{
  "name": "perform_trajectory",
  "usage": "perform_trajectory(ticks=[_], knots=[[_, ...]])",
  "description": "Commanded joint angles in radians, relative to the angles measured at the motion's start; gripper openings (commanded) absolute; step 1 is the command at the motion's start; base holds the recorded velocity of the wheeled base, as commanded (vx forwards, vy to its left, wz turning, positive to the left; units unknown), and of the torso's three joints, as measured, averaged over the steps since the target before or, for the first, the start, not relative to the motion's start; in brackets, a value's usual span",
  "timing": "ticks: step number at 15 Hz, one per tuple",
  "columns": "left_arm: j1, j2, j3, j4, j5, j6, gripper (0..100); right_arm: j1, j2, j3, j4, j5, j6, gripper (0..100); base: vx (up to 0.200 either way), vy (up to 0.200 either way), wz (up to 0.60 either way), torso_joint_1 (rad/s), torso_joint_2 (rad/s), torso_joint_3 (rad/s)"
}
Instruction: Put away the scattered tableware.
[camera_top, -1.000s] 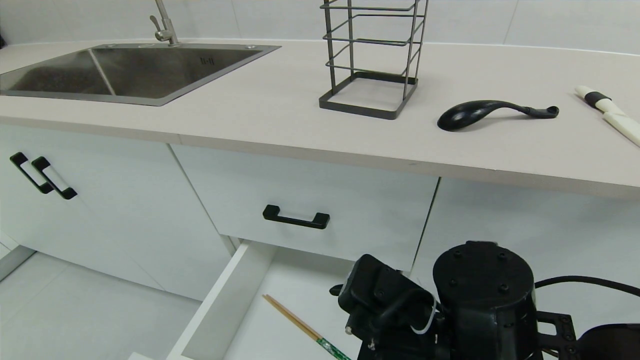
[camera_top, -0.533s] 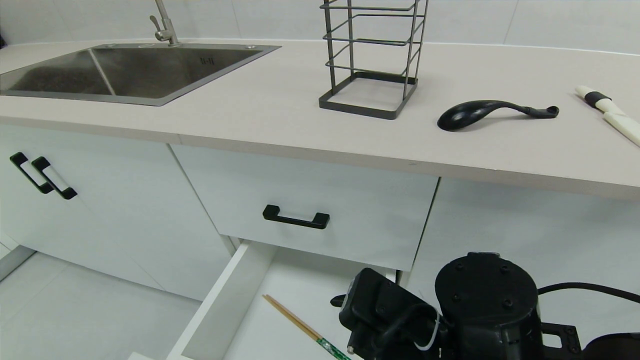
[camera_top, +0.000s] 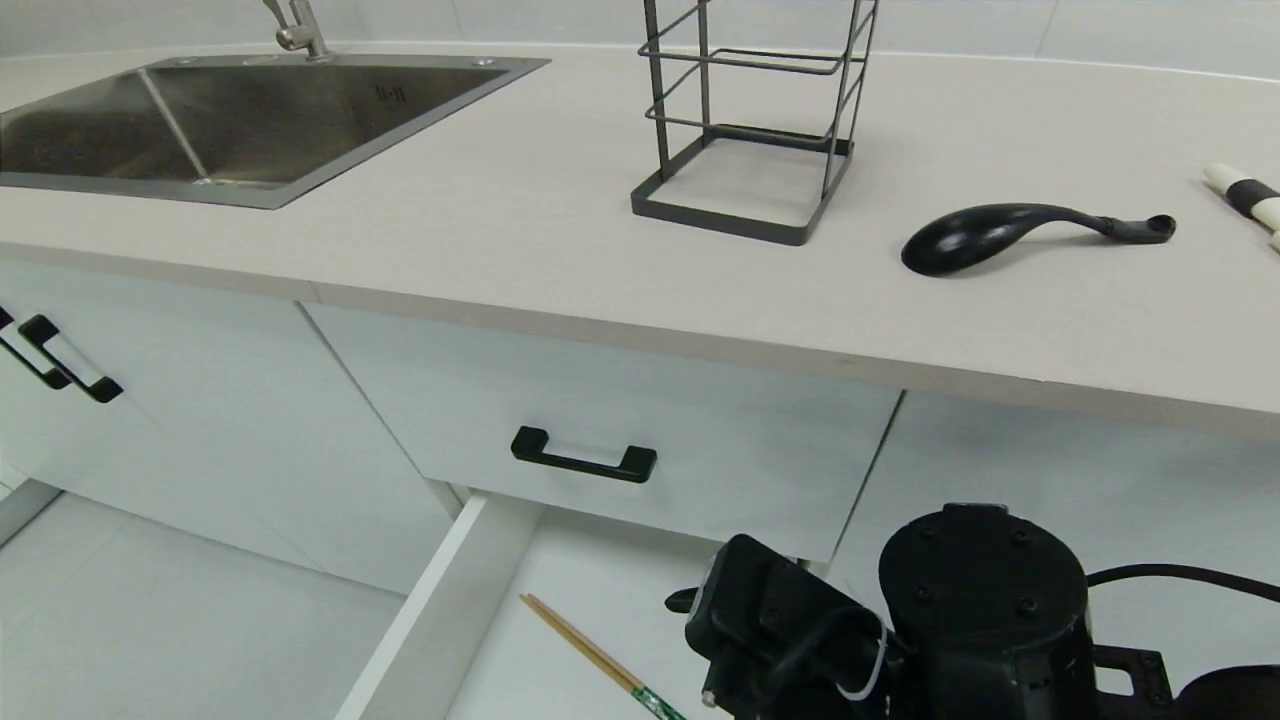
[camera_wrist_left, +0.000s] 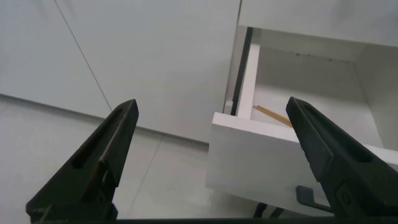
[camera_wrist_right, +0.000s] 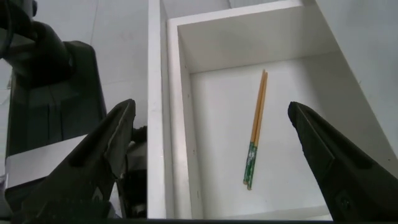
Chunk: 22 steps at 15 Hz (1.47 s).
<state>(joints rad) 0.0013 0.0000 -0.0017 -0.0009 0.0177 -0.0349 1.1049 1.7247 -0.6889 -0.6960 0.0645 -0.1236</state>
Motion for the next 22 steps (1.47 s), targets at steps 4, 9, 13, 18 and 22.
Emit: perform_trajectory(ticks=[4, 9, 13, 18, 22], knots=[[0.000, 0.000, 0.000, -0.001, 0.001, 0.000, 100, 0.007, -0.007, 0.002, -0.002, 0.000, -0.001, 100, 0.000, 0.000, 0.00, 0.212, -0.58, -0.226], [0.000, 0.000, 0.000, -0.001, 0.001, 0.000, 100, 0.007, -0.007, 0.002, 0.001, 0.001, 0.001, 100, 0.000, 0.000, 0.00, 0.215, -0.49, -0.207], [0.000, 0.000, 0.000, -0.001, 0.001, 0.000, 100, 0.007, -0.005, 0.002, 0.006, 0.003, 0.001, 100, 0.000, 0.000, 0.00, 0.221, -0.49, -0.221], [0.000, 0.000, 0.000, -0.001, 0.001, 0.000, 100, 0.001, 0.023, 0.020, -0.010, 0.032, 0.004, 100, 0.000, 0.000, 0.00, 0.320, -0.49, -0.239], [0.000, 0.000, 0.000, -0.001, 0.001, 0.000, 100, -0.033, 0.044, 0.066, -0.046, 0.083, 0.007, 100, 0.000, 0.000, 0.00, 0.222, -0.43, -0.200]])
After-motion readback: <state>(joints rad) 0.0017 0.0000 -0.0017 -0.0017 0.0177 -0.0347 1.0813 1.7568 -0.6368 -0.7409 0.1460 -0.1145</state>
